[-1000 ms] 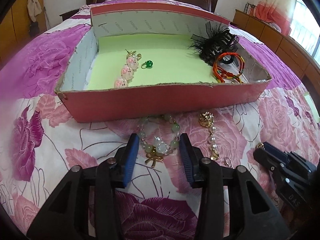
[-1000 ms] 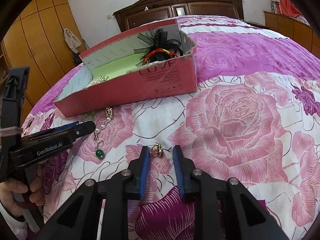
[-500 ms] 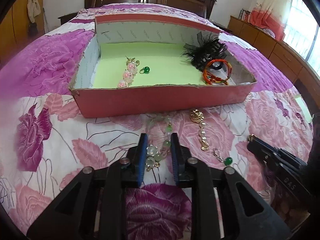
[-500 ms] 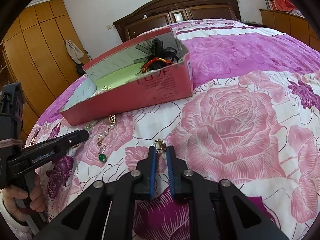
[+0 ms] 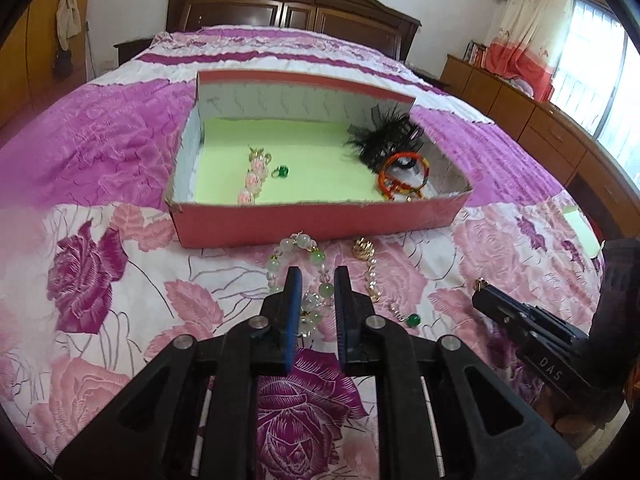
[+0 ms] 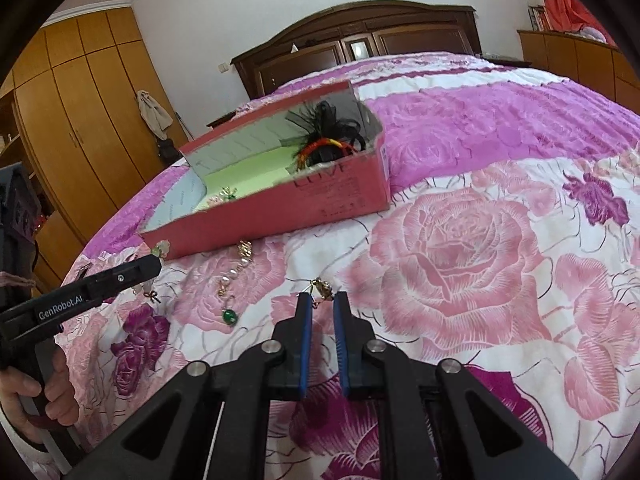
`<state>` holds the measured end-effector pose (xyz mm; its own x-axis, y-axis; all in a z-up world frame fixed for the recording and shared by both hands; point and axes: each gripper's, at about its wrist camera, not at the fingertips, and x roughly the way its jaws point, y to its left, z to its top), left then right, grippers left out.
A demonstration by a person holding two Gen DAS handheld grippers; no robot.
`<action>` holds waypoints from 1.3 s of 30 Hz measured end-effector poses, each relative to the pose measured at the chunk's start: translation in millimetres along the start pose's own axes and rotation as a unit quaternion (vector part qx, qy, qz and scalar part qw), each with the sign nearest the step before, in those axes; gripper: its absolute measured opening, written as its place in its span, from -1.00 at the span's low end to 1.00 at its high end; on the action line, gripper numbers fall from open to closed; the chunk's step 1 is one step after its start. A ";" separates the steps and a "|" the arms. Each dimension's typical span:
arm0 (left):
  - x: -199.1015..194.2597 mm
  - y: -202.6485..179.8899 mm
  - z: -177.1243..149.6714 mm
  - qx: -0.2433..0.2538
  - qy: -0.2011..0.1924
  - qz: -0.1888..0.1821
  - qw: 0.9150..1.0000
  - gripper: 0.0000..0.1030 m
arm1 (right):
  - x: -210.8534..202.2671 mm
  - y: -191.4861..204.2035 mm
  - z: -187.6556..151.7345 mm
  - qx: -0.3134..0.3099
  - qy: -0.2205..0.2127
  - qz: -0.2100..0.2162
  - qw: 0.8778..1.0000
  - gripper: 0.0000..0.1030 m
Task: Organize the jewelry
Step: 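Carry the bead bracelet and gold earring into the pink box and open both tools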
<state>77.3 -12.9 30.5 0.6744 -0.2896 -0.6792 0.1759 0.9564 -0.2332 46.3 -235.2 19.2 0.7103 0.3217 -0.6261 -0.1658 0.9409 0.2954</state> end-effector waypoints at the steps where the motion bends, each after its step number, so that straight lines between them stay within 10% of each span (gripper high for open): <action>1: -3.6 -0.2 1.5 0.000 -0.005 -0.001 1.000 -0.86 | -2.9 1.7 1.1 -0.003 -0.004 0.000 1.000 -0.76; 39: -18.4 -4.4 41.5 0.008 -0.088 0.008 0.996 -0.85 | -16.5 32.4 62.7 -0.039 -0.090 0.009 0.995 -0.76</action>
<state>93.8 -10.2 72.9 0.7927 -0.2649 -0.5490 0.1750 0.9616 -0.2114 72.1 -216.7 84.3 0.8162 0.3217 -0.4800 -0.2277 0.9425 0.2446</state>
